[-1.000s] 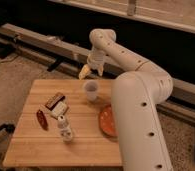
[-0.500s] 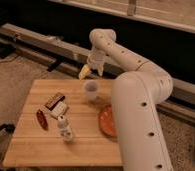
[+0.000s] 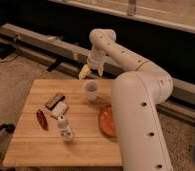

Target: Knock the bottle over

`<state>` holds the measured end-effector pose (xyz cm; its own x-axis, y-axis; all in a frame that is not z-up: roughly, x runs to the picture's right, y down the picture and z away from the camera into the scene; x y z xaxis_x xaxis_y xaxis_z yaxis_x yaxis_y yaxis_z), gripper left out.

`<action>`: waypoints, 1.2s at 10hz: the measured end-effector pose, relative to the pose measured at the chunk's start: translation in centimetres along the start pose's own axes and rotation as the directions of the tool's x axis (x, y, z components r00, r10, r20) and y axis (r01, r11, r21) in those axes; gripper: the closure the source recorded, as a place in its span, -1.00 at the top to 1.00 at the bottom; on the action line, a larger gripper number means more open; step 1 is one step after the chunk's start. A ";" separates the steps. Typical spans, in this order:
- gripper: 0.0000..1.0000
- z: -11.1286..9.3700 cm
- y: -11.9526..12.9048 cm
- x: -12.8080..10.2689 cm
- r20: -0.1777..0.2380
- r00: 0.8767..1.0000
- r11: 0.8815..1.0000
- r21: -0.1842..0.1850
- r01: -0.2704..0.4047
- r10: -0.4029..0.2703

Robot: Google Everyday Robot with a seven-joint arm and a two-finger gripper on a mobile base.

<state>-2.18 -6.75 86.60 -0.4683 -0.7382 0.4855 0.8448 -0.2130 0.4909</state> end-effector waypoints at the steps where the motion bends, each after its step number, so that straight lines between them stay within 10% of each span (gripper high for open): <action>1: 0.60 0.1 0.0 0.0 0.001 1.000 1.000 -0.002 0.001 -0.001; 12: 0.60 0.1 -5.0 -5.8 -0.027 0.993 0.975 -0.191 0.111 -0.118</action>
<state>-3.70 -1.35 81.42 -0.5577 -0.7249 0.4043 0.8214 -0.4120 0.3944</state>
